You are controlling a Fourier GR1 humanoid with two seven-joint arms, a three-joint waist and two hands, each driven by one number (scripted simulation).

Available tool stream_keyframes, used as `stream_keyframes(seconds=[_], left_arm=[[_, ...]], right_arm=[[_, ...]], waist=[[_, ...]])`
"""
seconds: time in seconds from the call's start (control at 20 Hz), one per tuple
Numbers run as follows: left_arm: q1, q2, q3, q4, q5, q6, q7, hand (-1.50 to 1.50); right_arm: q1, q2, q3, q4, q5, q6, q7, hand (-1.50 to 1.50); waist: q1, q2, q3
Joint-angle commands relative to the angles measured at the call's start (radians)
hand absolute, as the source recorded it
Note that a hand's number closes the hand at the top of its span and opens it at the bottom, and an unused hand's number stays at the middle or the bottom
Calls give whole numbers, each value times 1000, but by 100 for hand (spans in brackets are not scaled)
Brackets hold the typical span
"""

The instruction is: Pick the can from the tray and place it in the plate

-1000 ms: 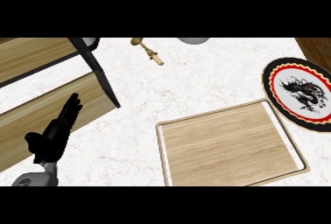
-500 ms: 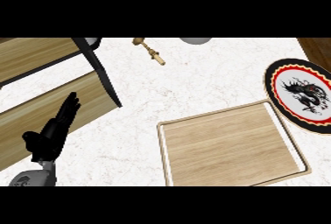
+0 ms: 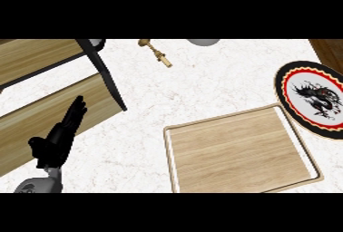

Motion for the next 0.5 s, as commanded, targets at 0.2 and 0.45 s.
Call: stream_keyframes(seconds=[0.2, 0.45], left_arm=[[-33, -2, 21, 36, 8, -20, -13, 0], [-7, -15, -16, -31, -9, -21, 48, 0]], right_arm=[[-183, 125, -14, 196, 11, -102, 54, 150], [-274, 149, -29, 334, 28, -176, 122, -150]], waist=[[8, 5, 1], [19, 7, 2]])
